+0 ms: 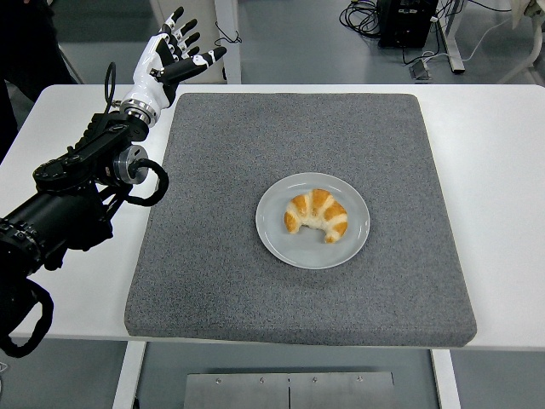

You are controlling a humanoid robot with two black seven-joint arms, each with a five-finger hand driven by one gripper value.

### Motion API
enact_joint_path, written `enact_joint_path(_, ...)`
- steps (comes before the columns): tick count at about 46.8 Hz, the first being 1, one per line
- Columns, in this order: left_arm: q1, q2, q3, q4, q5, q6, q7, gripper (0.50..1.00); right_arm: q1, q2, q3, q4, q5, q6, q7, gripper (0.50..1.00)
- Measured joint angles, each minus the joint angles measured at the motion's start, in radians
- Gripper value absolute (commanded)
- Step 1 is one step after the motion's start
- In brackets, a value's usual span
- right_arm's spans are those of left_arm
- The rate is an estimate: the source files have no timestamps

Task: Place the bread on the plate

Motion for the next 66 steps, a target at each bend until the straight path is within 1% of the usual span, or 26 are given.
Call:
enact_joint_path(6,-0.001,-0.019,-0.021,0.031,-0.024,-0.016,-0.001,0.966,0.0,0.0,0.0,0.0,0.0,0.0,0.0,1.0)
enact_joint_path(15,-0.001,-0.021,-0.033,0.035,-0.067,-0.019,-0.001,0.966,0.0,0.0,0.0,0.0,0.0,0.0,0.0,1.0)
enact_joint_path(23,-0.001,-0.021,-0.038,0.061,-0.102,-0.021,0.004,0.966,0.0,0.0,0.0,0.0,0.0,-0.001,0.0,1.0)
enact_joint_path(29,0.0,-0.027,-0.048,0.085,-0.13,-0.047,0.005,0.966,0.0,0.0,0.0,0.0,0.0,-0.001,0.0,1.0)
enact_joint_path(44,0.009,-0.036,-0.155,0.099,-0.156,-0.078,0.007,0.966,0.026,0.0,0.004,0.003,0.0,0.0,0.0,1.0)
enact_joint_path(53,0.014,-0.068,-0.161,0.142,-0.157,-0.078,0.008,0.966,0.027,0.0,0.005,0.006,0.0,0.0,0.0,1.0)
enact_joint_path(60,0.017,-0.068,-0.162,0.145,-0.176,-0.081,0.008,0.966,0.026,0.0,0.005,0.012,0.0,0.002,0.0,1.0)
enact_joint_path(66,0.025,-0.059,-0.159,0.145,-0.192,-0.095,0.008,0.966,0.027,0.0,0.007,0.014,0.001,0.005,0.0,1.0)
